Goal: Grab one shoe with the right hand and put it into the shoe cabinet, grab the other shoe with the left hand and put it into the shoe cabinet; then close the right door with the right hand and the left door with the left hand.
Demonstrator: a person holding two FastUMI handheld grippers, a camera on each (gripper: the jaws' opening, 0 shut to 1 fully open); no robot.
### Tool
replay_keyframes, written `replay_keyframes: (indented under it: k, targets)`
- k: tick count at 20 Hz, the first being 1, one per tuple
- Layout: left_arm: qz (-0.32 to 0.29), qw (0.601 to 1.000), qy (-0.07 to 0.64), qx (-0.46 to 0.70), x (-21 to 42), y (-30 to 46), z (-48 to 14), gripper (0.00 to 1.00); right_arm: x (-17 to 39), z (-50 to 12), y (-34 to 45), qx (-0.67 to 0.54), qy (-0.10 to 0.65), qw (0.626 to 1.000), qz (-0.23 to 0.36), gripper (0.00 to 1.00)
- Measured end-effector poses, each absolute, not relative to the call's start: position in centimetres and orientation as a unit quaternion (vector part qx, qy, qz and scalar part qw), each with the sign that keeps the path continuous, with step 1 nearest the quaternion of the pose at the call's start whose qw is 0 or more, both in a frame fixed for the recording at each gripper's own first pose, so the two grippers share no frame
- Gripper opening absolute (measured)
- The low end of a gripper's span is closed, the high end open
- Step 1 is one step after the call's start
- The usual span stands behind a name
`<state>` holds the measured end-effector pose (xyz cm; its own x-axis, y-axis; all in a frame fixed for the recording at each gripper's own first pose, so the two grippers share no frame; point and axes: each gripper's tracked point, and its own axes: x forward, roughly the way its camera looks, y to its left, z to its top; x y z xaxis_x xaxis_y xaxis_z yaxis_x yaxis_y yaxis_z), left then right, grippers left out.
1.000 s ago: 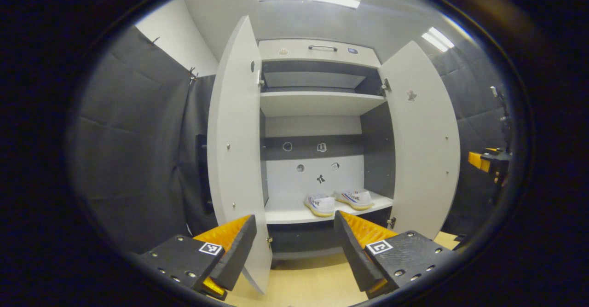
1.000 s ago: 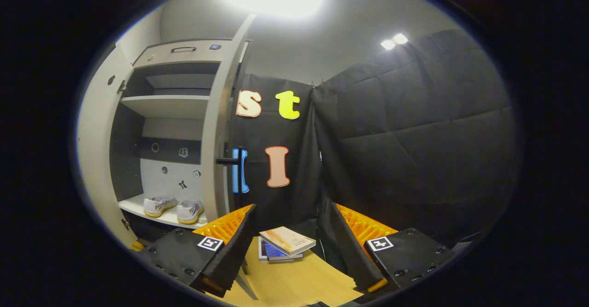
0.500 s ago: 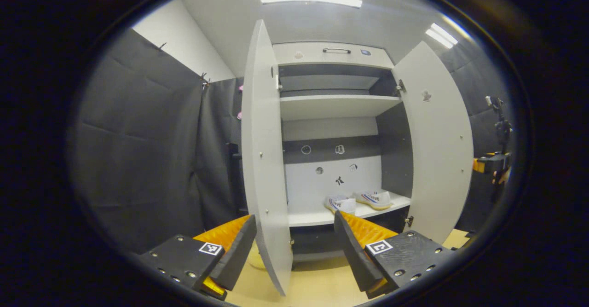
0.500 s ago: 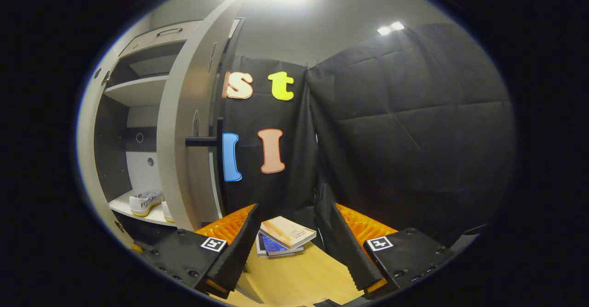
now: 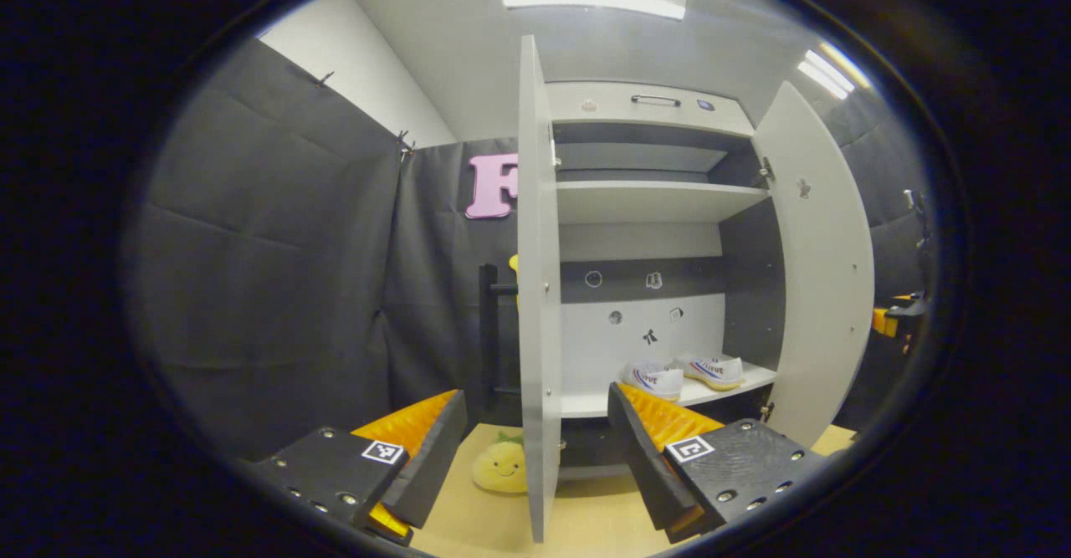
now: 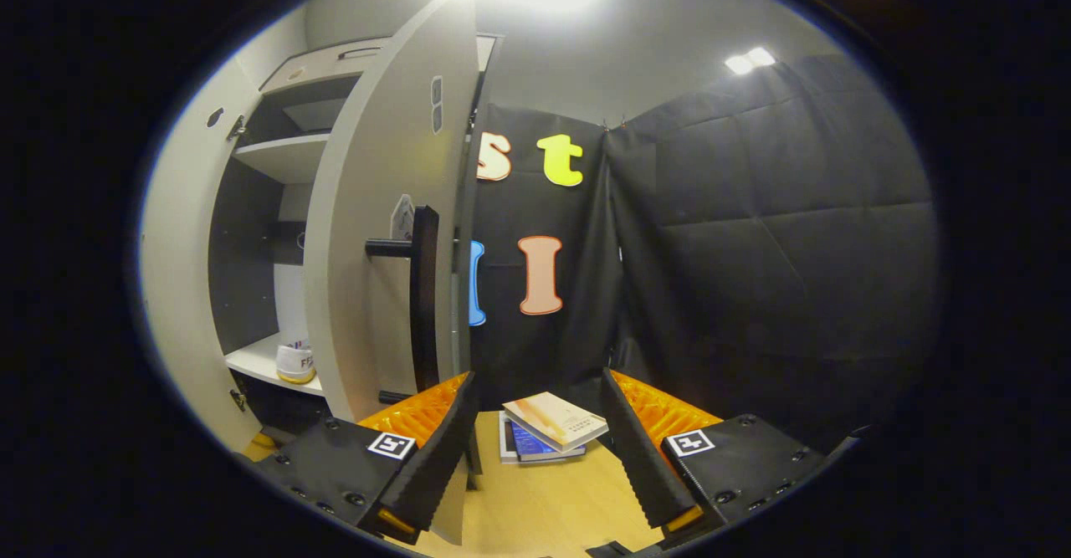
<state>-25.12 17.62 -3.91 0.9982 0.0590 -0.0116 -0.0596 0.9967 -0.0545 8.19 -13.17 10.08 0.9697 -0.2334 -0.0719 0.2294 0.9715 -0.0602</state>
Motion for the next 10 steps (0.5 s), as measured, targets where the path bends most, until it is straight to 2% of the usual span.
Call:
replay_keyframes:
  k: [7, 10]
  targets:
    - [0.061, 0.998, 0.016, -0.029, -26.6, 20.0, -4.9, 0.96, 10.7, 9.5, -5.1, -0.040, 0.041, 0.998, -0.032, 0.94]
    - [0.092, 0.995, 0.020, -0.025, -27.3, 22.4, -4.9, 0.96, 11.5, 8.9, -4.0, -0.043, 0.044, 0.998, -0.019, 0.97]
